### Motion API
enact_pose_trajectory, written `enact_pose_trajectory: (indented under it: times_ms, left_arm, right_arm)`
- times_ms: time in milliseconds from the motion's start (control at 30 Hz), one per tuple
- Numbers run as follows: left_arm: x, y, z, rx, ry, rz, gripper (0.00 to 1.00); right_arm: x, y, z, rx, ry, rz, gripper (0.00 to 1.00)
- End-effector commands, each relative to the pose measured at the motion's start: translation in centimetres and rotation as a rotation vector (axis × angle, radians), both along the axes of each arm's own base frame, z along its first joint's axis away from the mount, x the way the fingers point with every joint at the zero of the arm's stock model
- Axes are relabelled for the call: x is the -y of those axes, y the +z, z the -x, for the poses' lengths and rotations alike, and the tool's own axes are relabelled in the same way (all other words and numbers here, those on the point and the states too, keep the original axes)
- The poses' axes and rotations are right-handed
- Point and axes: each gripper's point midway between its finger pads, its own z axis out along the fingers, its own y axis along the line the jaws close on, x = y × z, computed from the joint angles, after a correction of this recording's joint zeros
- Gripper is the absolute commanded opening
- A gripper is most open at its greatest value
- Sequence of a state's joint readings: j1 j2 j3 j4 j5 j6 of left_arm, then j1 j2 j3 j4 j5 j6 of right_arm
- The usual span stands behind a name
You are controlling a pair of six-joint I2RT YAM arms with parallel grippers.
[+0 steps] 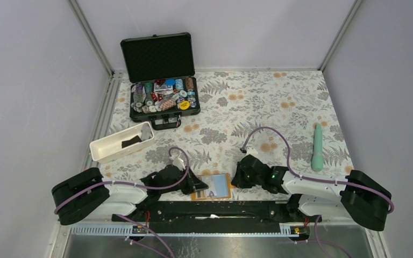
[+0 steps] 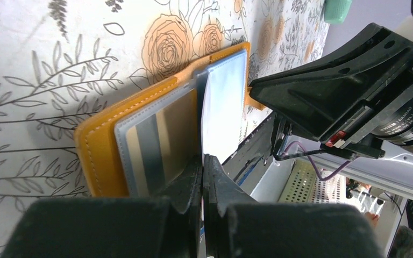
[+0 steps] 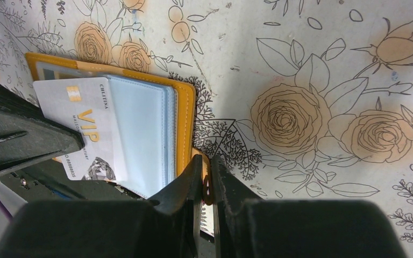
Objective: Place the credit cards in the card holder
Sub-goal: Insert the credit card into the card holder.
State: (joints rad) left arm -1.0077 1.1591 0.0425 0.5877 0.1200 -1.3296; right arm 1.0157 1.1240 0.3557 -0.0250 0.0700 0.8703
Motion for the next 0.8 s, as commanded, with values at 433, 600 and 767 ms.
enact_pose_trajectory:
  times_ms: [433, 600, 767]
  left_arm:
    - [2.6, 1.3, 1.3, 0.005, -0.106, 0.063, 0.0]
    - [3.3, 1.1, 1.3, -0.001, -0.134, 0.059, 0.0]
    - [3.7, 0.8, 1.3, -0.015, -0.141, 0.046, 0.0]
  right_arm:
    - [0.0, 0.2, -0.2, 0.011, 0.0, 0.018, 0.0]
    - [-0.2, 0.1, -0.1, 0.008, 0.005, 0.017, 0.0]
    - [0.0, 0.3, -0.1, 0.011, 0.001, 0.02, 0.0]
